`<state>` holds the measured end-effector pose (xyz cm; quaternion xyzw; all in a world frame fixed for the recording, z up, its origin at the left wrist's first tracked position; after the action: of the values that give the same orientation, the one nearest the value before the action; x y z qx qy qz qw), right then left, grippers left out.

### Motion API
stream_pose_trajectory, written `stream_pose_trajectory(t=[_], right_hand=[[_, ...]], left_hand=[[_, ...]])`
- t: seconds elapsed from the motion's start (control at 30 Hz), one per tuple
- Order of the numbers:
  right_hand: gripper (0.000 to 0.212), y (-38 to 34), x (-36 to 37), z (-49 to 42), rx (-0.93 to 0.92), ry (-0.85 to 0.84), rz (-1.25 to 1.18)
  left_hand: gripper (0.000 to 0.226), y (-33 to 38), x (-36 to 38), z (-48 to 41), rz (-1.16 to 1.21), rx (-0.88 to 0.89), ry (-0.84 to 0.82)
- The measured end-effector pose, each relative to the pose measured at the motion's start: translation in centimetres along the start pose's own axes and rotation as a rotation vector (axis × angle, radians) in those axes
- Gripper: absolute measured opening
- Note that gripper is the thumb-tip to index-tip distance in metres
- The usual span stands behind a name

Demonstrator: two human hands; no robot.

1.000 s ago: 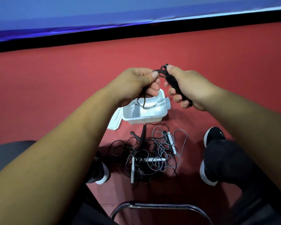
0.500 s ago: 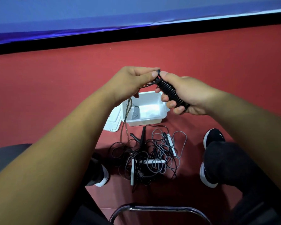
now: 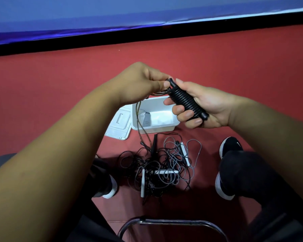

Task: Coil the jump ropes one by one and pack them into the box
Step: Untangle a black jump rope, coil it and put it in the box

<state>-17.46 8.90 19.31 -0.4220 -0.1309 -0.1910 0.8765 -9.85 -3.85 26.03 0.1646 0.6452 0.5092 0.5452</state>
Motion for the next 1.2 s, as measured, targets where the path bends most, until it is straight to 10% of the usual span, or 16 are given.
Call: stream_pose_trajectory(t=[0.3,1.2], right_hand=[[0.062,0.6,0.7,-0.2,0.063,-0.006,0.088],[0.060,-1.2,-1.4,-1.1,-0.013,0.186,0.265]], left_hand=[[0.024,-0.1,0.7,0.0,-0.401,0.083,-0.059],[0.006,-1.1,0.7,-0.6,-0.072,-0.128,0.140]])
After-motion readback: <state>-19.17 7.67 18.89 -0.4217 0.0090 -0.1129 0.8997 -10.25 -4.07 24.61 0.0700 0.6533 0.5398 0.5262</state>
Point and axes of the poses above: each hand's wrist, its own z-axis away from the middle knuckle, its own x-axis out of the palm, y = z × x, the point moved 8 cm from there along -z, towards the middle knuckle, and after that the axes turned 4 degrees about y, right-handed, at the moved point
